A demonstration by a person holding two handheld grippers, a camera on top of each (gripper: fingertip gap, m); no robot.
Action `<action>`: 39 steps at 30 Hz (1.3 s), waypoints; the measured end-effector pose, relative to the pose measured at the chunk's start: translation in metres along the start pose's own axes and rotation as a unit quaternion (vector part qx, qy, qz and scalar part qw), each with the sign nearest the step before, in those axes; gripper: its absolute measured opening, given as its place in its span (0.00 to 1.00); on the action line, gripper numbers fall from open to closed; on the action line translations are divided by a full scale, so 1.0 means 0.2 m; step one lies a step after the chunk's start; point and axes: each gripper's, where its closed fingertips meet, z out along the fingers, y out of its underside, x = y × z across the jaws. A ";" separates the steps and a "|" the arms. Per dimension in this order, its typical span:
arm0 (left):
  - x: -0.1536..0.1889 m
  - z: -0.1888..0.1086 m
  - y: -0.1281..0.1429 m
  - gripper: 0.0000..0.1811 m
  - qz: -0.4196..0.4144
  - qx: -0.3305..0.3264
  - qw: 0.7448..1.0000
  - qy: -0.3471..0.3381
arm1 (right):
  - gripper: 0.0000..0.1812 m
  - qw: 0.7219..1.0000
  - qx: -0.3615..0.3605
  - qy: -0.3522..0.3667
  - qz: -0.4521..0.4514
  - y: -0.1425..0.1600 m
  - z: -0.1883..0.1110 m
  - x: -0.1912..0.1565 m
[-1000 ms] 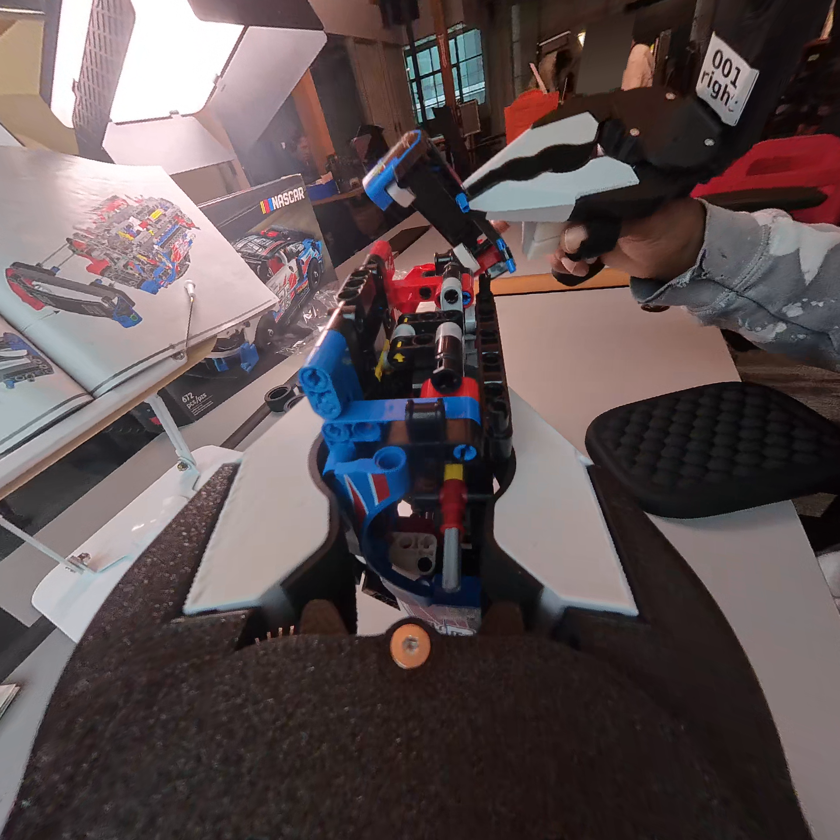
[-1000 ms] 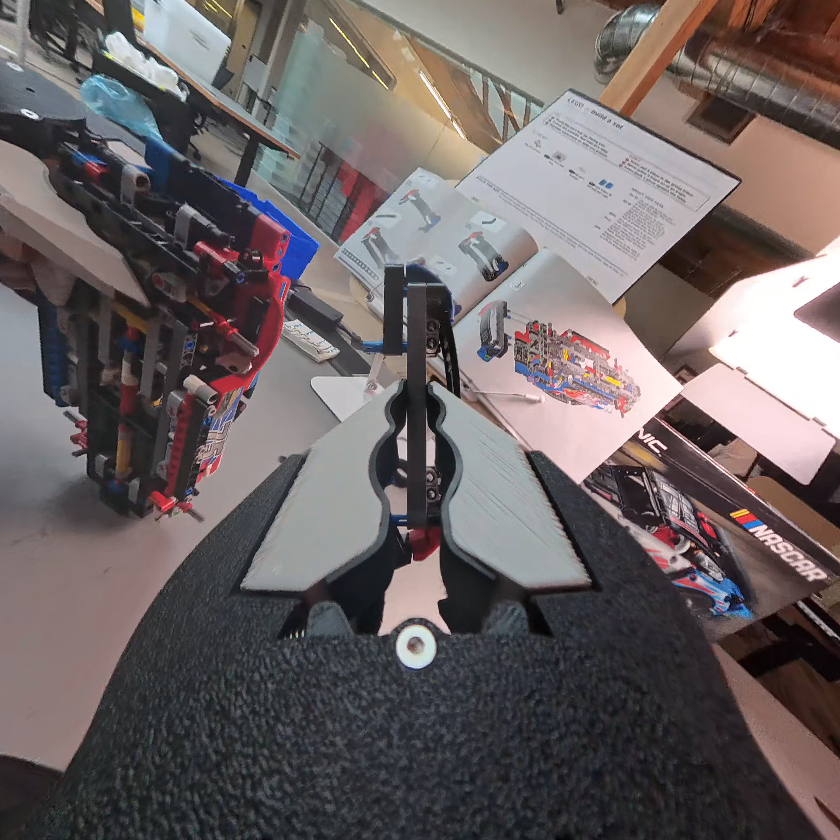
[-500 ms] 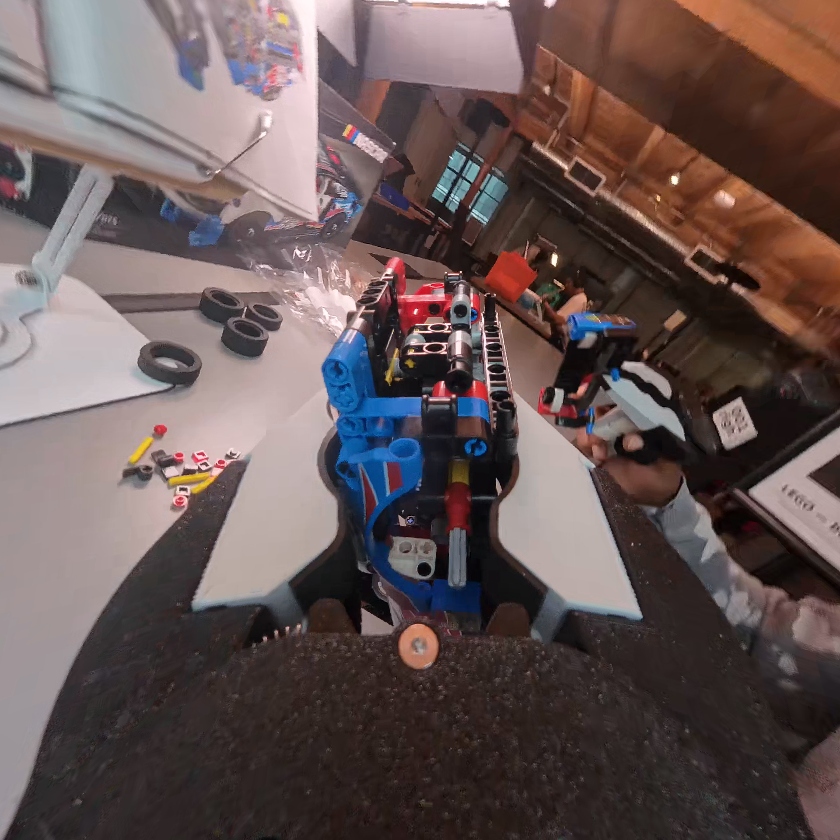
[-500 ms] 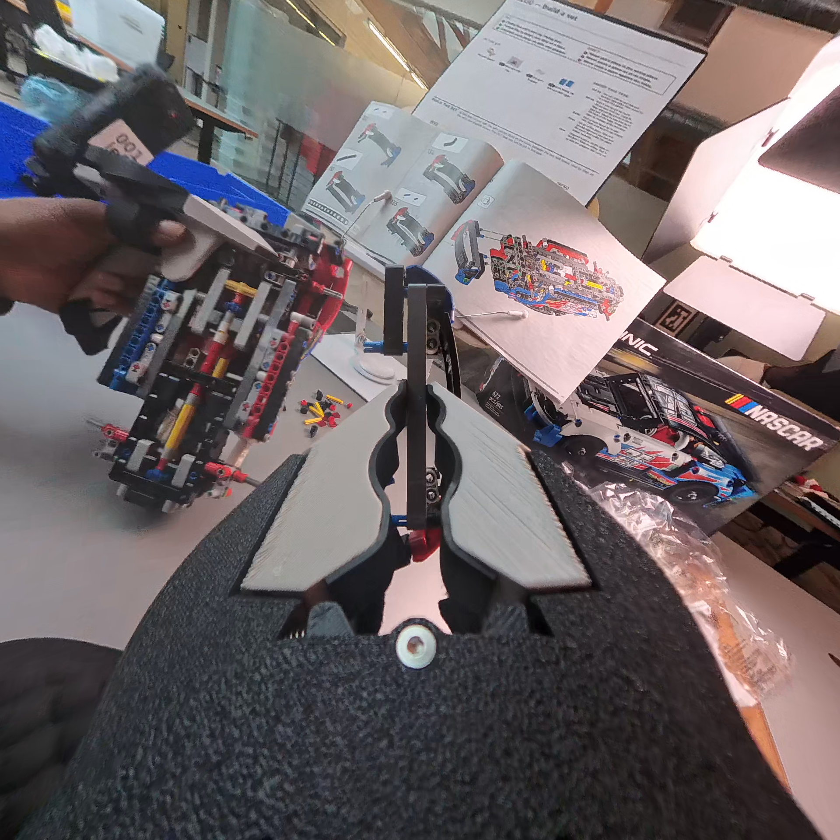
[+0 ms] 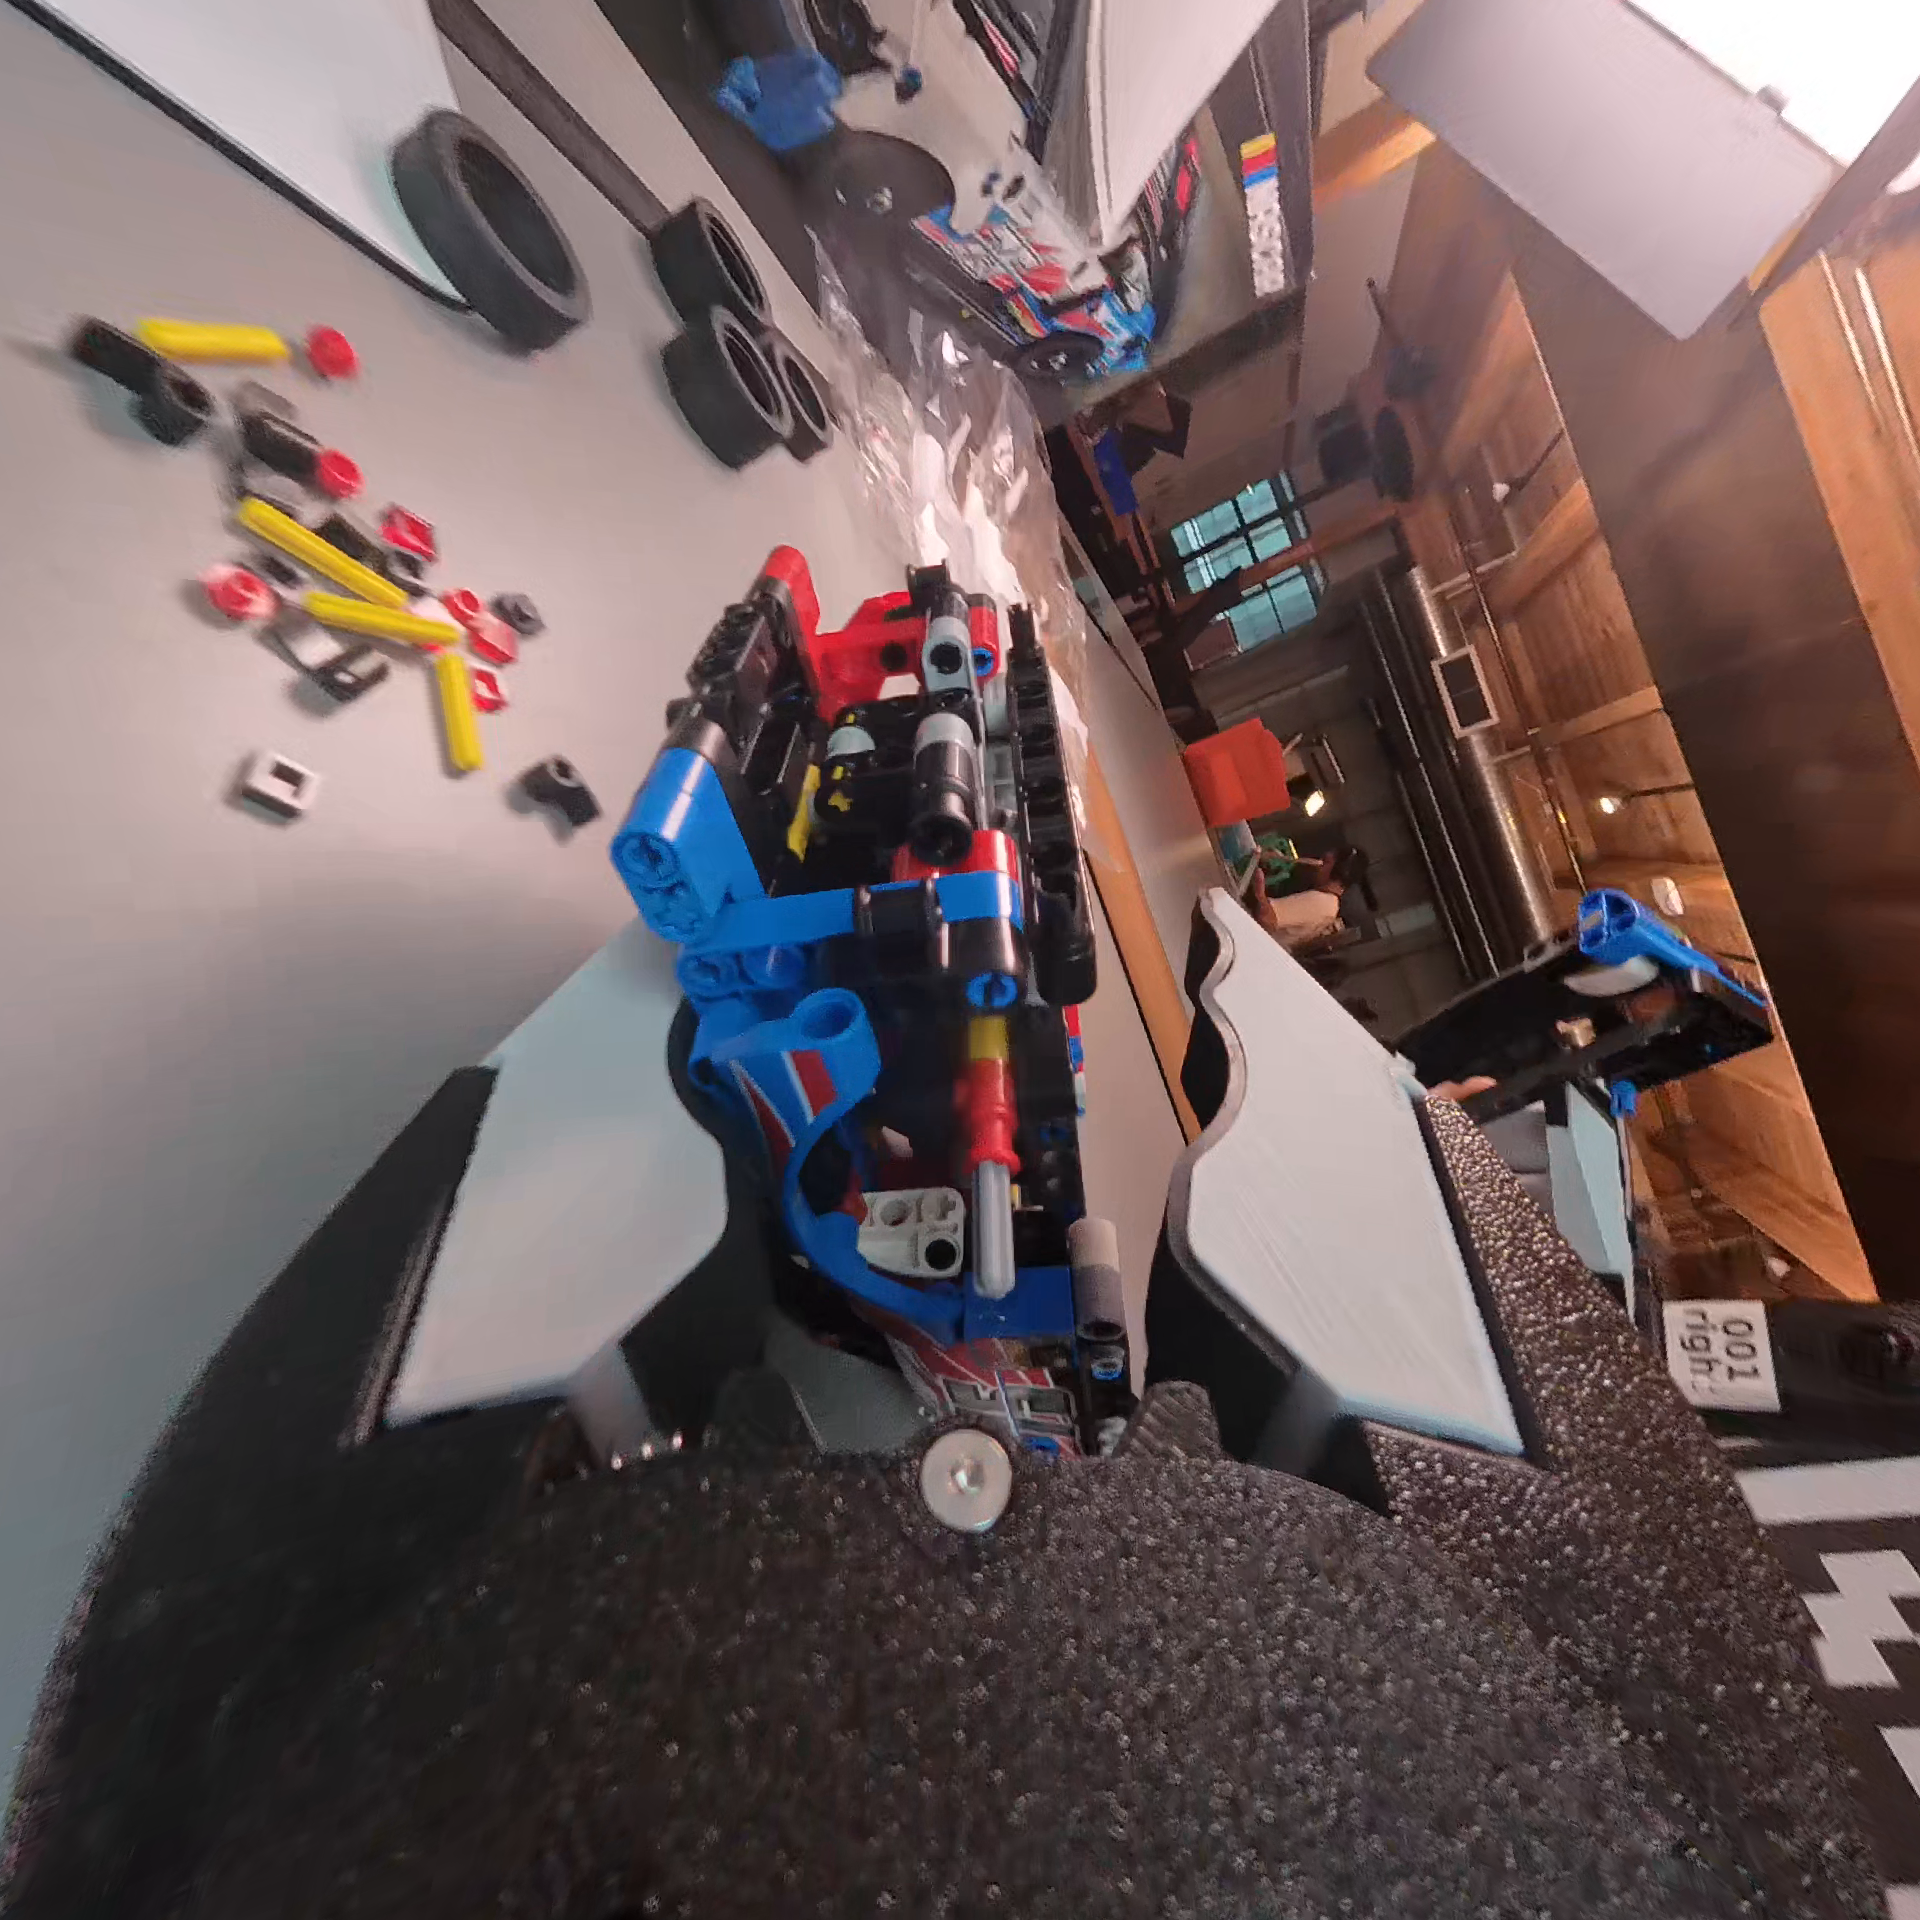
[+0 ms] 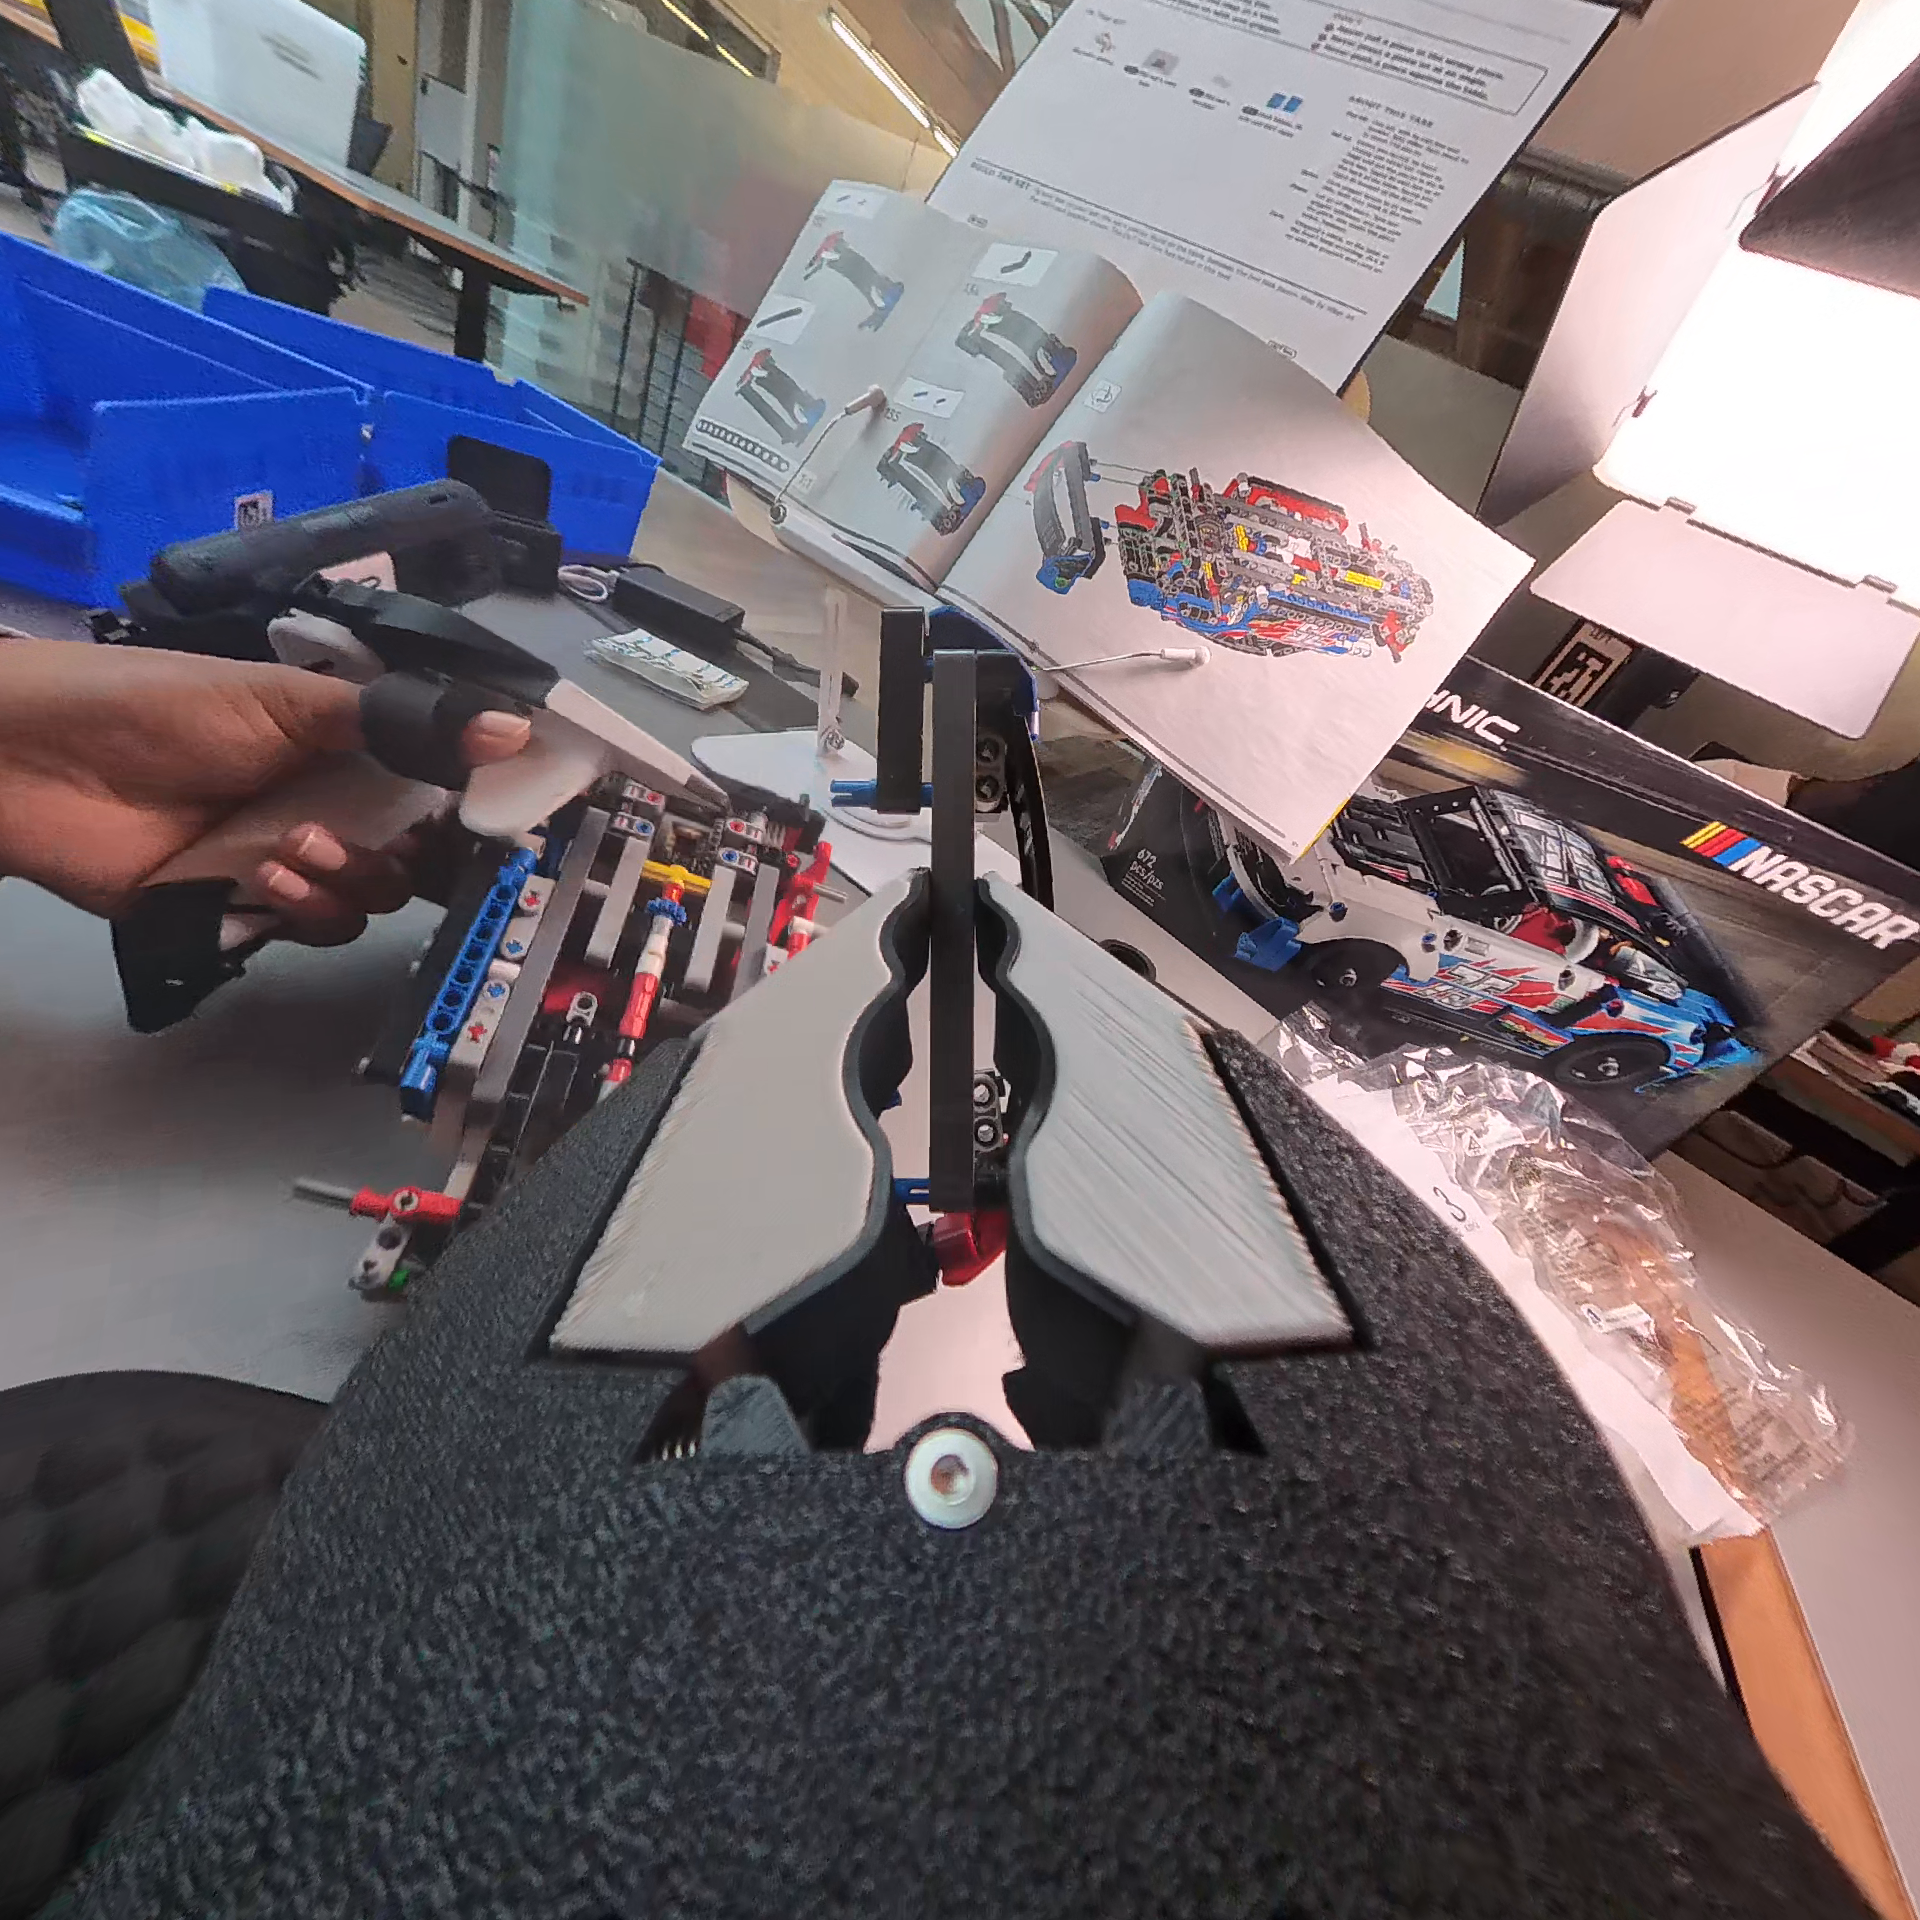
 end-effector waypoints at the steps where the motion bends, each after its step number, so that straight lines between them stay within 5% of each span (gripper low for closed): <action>1: 0.03 0.02 0.06 0.50 0.001 -0.026 1.000 0.009 | 0.04 1.000 0.002 -0.003 0.000 -0.01 0.00 -0.01; 7: 0.11 -0.04 0.29 0.59 0.068 -0.161 0.984 0.027 | 0.04 0.998 -0.003 -0.046 -0.030 -0.06 0.02 -0.13; 16: 0.05 -0.47 0.16 0.56 0.257 -0.165 0.952 -0.004 | 0.04 0.958 -0.010 -0.198 -0.207 -0.07 0.14 -0.65; 20: 0.15 -0.68 0.31 0.47 0.430 -0.241 0.866 0.086 | 0.05 0.924 -0.035 -0.299 -0.236 -0.02 0.19 -0.95; 24: 0.13 -0.79 0.43 0.45 0.570 -0.251 0.775 0.104 | 0.04 0.891 -0.089 -0.391 -0.214 0.03 0.23 -1.14; 28: 0.10 -0.83 0.49 0.27 0.626 -0.256 0.727 0.118 | 0.05 0.882 -0.111 -0.422 -0.178 0.00 0.30 -1.22; 30: 0.07 -0.83 0.43 0.18 0.620 -0.241 0.740 0.101 | 0.05 0.893 -0.125 -0.409 -0.136 -0.02 0.34 -1.18; 35: -0.02 -0.87 0.28 0.17 0.563 -0.227 0.792 0.066 | 0.31 0.912 -0.210 -0.353 0.013 -0.08 0.35 -0.84; 39: -0.01 -0.90 0.16 0.17 0.548 -0.194 0.811 0.063 | 0.32 0.886 -0.366 -0.283 -0.040 0.22 0.27 -0.68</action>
